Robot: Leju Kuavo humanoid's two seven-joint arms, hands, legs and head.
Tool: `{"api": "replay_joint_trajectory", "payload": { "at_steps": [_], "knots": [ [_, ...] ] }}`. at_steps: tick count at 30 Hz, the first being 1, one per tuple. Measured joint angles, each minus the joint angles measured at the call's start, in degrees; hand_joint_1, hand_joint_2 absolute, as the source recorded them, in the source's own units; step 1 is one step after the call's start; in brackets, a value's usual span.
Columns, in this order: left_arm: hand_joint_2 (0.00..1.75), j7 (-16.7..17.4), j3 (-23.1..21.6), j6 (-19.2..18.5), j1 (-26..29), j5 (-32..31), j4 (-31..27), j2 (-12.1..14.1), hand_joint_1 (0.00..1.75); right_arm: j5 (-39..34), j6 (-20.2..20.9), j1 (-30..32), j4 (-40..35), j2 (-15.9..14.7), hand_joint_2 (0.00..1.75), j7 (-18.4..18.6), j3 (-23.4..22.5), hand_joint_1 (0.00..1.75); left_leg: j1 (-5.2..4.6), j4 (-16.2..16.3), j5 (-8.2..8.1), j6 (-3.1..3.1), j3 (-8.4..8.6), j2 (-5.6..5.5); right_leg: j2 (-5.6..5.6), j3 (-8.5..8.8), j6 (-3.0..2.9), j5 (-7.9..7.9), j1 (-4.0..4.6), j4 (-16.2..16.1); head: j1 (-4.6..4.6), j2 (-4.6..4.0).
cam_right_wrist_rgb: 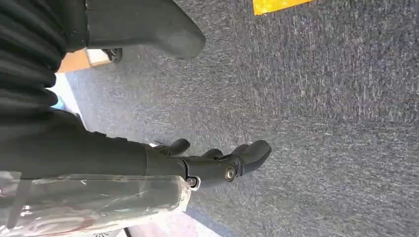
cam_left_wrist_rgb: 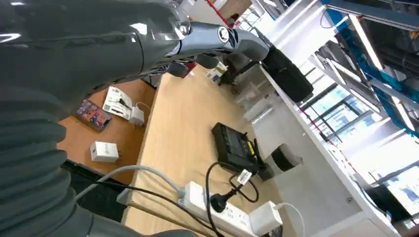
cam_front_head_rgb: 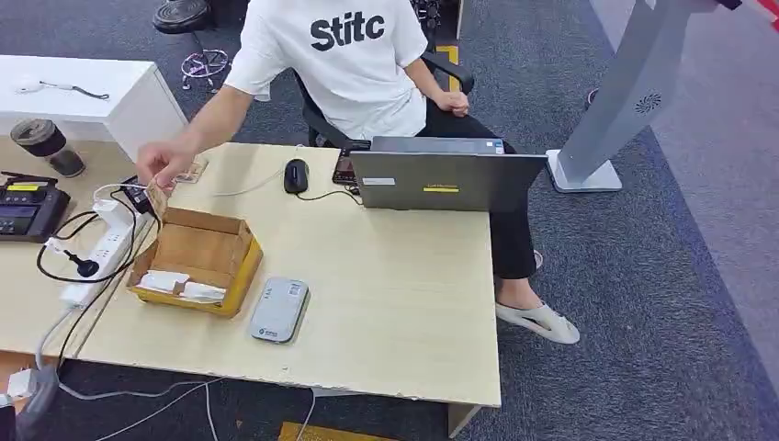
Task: Pass the card to the sensor for recognition and then transmit it.
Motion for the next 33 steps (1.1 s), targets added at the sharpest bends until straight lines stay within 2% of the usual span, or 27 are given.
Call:
{"api": "replay_joint_trajectory", "payload": {
  "at_steps": [3,6,9,14,18,20,24,33],
  "knots": [
    [1.75,1.95,-2.06,0.15,0.74,0.00,-0.72,0.61,0.00,0.15,0.33,0.00,0.00,0.00,1.75,0.17,-0.07,0.00,0.00,0.00,0.00,0.00,0.01,-0.01,0.00,-0.01,0.00,0.00,0.00,0.00,0.02,0.00],
    [1.75,5.08,-5.31,1.18,1.12,-0.33,-1.11,2.65,0.00,0.22,0.94,0.00,0.00,0.00,1.75,0.33,-0.28,0.00,0.01,0.00,0.01,-0.01,0.01,-0.02,-0.01,-0.02,0.00,0.00,0.01,0.00,0.02,0.00],
    [1.75,9.67,-9.34,2.93,0.89,-0.79,-1.16,6.19,0.00,1.33,1.16,0.00,-0.02,0.00,1.75,0.33,-0.35,0.00,0.03,0.00,0.02,-0.01,0.02,-0.01,0.00,-0.02,-0.01,0.00,0.03,0.01,0.00,0.00],
    [1.75,16.92,-15.06,8.70,-2.91,-2.36,2.87,14.63,0.00,3.83,2.40,-0.13,-0.09,-0.07,1.75,0.66,-0.35,0.00,0.05,0.00,0.10,0.00,0.02,-0.06,-0.06,0.02,-0.08,0.05,0.06,0.02,0.02,0.00],
    [1.75,20.04,-17.38,8.04,-7.75,-3.30,9.60,20.88,0.00,5.31,3.02,-0.25,-0.17,-0.09,1.75,0.50,-0.28,0.00,0.05,0.00,0.14,-0.03,0.02,-0.05,-0.05,0.01,-0.14,0.10,0.07,0.04,0.00,0.00],
    [1.75,21.13,-18.70,8.09,-9.89,-5.30,13.04,23.01,0.00,5.64,3.08,-0.31,-0.17,-0.17,1.75,0.70,-0.26,0.00,0.04,0.00,0.15,-0.04,0.02,-0.01,-0.02,0.01,-0.14,0.11,0.07,0.04,0.00,0.00],
    [1.75,22.45,-21.04,8.20,-12.61,-7.87,17.68,25.49,0.00,6.95,3.45,-0.36,-0.17,-0.35,1.75,1.16,0.11,0.00,0.03,0.00,0.15,-0.03,0.00,0.01,0.01,0.00,-0.13,0.12,0.06,0.04,0.02,0.00],
    [1.75,23.45,-22.82,8.35,-15.80,-5.84,22.75,26.88,0.00,7.41,3.52,-0.40,-0.18,-0.50,1.75,0.85,0.26,0.00,0.02,0.00,0.13,-0.02,-0.01,0.04,0.05,-0.04,-0.12,0.12,0.05,0.02,-0.02,0.00]
  ]
}}
